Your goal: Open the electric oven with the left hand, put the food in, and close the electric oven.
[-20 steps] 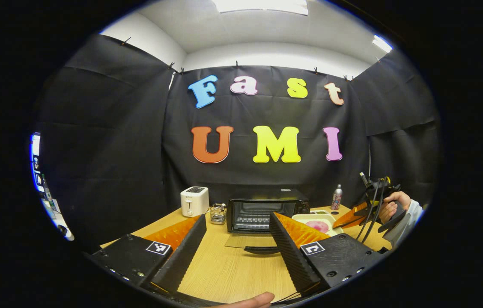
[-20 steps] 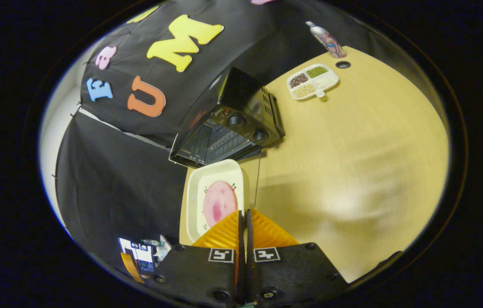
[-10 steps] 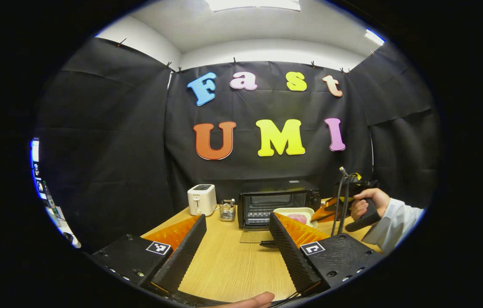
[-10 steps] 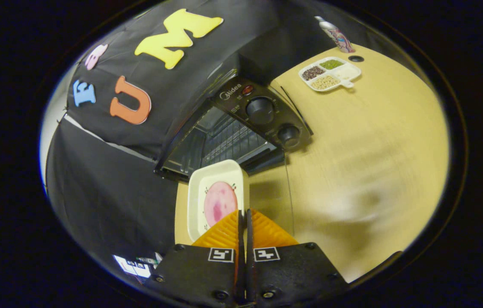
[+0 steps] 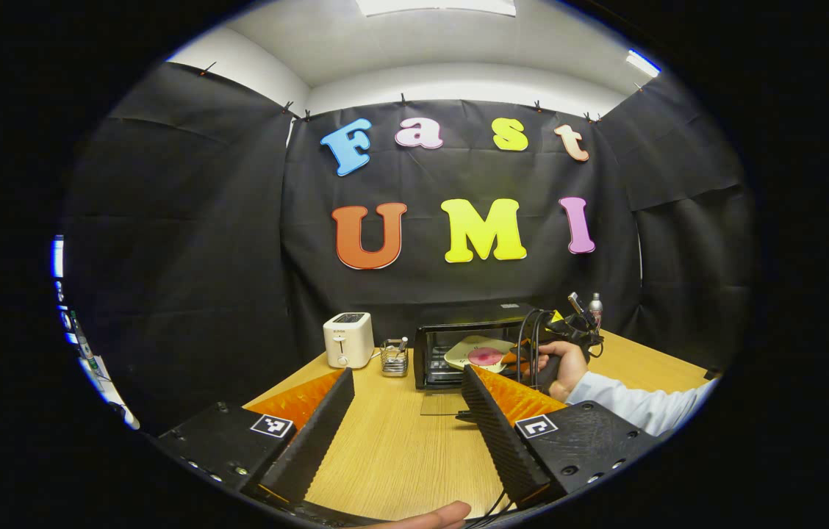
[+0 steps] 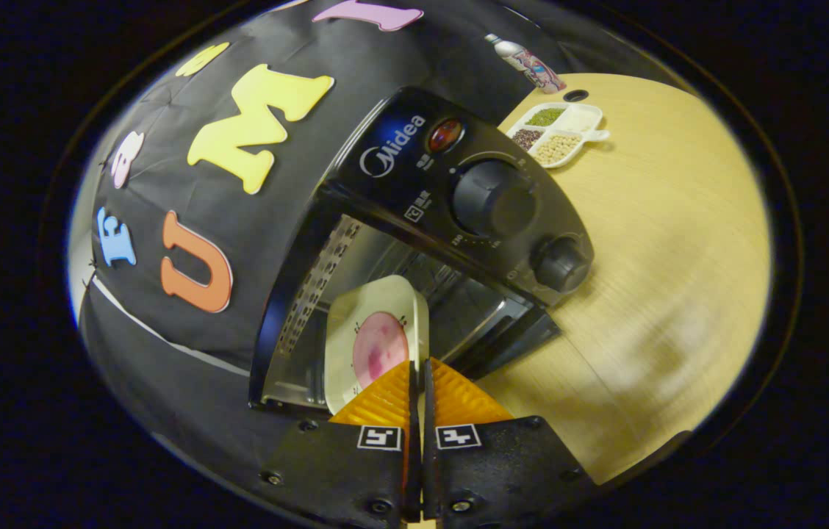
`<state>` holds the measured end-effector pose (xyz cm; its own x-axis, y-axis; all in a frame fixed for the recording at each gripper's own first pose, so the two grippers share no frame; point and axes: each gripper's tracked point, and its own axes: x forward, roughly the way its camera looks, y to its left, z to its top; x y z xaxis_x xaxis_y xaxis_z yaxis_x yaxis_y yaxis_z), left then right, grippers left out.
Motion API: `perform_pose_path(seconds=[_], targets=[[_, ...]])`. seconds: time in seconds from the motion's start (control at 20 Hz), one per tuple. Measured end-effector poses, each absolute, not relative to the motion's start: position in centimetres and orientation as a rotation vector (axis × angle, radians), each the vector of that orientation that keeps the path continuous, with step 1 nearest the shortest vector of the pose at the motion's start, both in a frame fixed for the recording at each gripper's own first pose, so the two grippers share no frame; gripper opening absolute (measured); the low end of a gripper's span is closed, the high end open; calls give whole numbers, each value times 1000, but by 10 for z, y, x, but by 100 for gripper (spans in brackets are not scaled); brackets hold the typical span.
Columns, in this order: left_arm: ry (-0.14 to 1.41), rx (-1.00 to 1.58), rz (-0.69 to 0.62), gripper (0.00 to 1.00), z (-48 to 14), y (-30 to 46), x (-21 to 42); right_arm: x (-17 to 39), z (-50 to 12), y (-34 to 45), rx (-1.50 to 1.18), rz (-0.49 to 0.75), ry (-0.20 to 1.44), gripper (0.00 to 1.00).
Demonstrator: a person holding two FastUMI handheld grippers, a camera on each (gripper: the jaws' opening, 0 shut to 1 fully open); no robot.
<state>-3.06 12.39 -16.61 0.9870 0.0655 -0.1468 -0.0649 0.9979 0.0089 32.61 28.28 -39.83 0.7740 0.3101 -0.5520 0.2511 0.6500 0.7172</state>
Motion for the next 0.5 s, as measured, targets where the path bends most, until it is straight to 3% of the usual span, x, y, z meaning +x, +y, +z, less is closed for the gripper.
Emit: perform_pose_path(seconds=[0.45, 0.5], targets=[[208, -38, 106, 94, -196, 147, -15, 381, -408, 288, 769, -7, 521, 7], [208, -36, 102, 94, -197, 146, -15, 382, -410, 287, 748, -14, 519, 3]])
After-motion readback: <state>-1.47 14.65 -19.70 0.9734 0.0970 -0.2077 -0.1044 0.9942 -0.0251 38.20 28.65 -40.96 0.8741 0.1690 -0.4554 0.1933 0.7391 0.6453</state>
